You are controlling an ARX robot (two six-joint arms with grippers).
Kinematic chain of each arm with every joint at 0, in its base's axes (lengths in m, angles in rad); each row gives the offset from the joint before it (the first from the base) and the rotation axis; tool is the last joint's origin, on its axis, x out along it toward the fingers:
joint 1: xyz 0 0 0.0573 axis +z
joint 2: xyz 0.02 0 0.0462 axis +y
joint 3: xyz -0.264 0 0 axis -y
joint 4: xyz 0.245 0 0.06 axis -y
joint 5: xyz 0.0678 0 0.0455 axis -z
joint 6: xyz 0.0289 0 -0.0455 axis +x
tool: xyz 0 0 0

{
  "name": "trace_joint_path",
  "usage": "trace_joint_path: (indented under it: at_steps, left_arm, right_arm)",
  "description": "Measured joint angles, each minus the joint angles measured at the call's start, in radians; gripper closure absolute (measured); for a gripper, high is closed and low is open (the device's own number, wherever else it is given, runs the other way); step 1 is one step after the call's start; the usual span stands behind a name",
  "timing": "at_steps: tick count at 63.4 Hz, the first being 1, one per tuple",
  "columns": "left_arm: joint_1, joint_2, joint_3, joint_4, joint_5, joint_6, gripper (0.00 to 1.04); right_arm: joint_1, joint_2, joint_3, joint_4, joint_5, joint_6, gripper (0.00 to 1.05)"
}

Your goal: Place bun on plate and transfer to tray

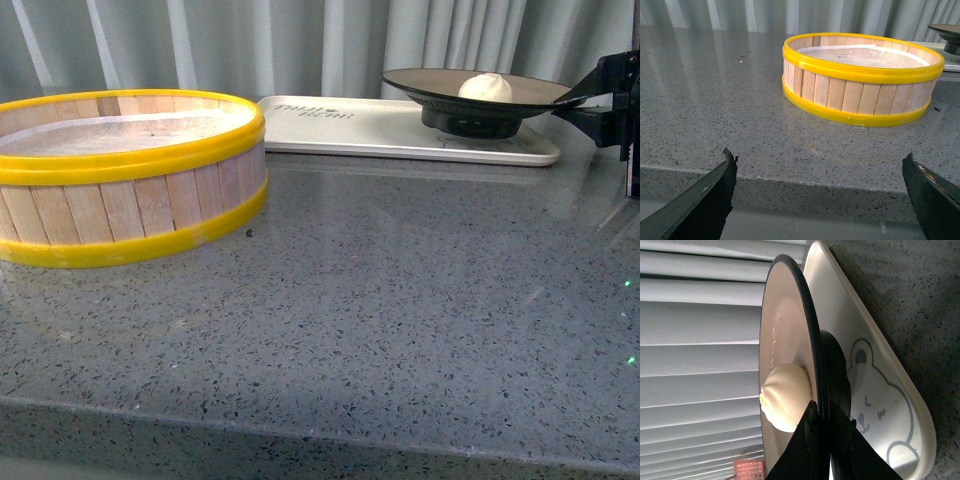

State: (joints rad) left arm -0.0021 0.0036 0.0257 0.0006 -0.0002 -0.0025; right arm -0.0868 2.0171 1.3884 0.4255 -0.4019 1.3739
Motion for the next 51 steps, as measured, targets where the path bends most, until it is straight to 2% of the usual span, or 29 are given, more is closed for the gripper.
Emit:
trace_joint_path:
  at_steps: [36, 51]
  left_arm:
    - [0.000, 0.000, 0.000, 0.000, 0.000, 0.000, 0.07]
    - [0.000, 0.000, 0.000, 0.000, 0.000, 0.000, 0.07]
  right_arm:
    - [0.016, 0.021, 0.032, -0.011, -0.010, 0.000, 1.02]
    - [0.018, 0.019, 0.039, -0.061, -0.008, 0.023, 1.02]
